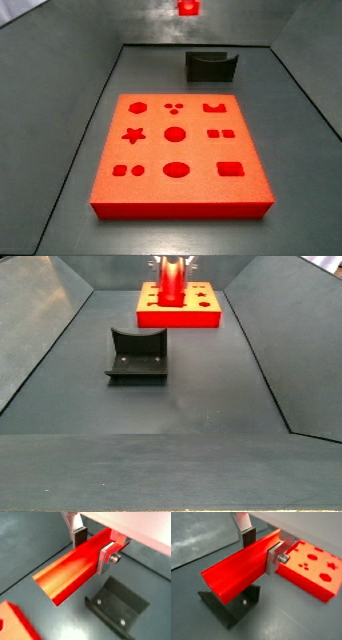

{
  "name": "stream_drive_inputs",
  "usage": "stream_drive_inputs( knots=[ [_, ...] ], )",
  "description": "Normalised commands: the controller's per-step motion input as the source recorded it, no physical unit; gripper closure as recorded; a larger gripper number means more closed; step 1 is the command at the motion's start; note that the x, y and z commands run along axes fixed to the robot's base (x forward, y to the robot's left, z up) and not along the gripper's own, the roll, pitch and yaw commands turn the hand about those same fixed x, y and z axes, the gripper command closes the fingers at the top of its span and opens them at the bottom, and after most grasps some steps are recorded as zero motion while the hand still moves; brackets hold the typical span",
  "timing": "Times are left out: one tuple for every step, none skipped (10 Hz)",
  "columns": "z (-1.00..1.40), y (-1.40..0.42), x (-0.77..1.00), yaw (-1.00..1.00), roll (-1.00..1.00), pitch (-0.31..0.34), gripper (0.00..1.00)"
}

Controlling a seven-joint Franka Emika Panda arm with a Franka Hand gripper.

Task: Pick up the arch object. Move up. Place the arch object on the fixture. Regrasp the arch object. Move to above the board. Insert the arch object.
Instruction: Place the arch object on the fixture.

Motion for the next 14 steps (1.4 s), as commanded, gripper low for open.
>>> stream_drive_inputs(
  knots=[
    [0.01,0.01,1.00,0.01,-1.00,0.032,1.00],
    [0.00,0.03,0.94,0.01,-1.00,0.048,1.00],
    [-0.01,0.04,0.81,-0.01,-1.00,0.065,1.00],
    [-0.01,0.04,0.71,-0.02,-1.00,0.078,1.00],
    [-0.01,0.04,0.62,-0.03,-1.00,0.090,1.00],
    [-0.01,0.04,0.52,-0.05,-1.00,0.103,1.00],
    [-0.01,0.05,0.40,-0.08,-0.94,0.118,1.00],
    [-0.01,0.05,0.31,-0.09,-0.78,0.110,1.00],
    [-0.02,0.05,0.19,-0.10,-0.56,0.094,1.00],
    [-0.02,0.05,0.14,-0.11,-0.44,0.086,1.00],
    [0.00,0.03,0.05,-0.10,-0.25,0.055,1.00],
    [-1.00,0.13,0.11,-0.07,-1.00,0.295,1.00],
    [-1.00,0.13,0.12,-0.07,-1.00,0.284,1.00],
    [-1.00,0.14,0.14,-0.16,-0.91,0.290,1.00]
  ],
)
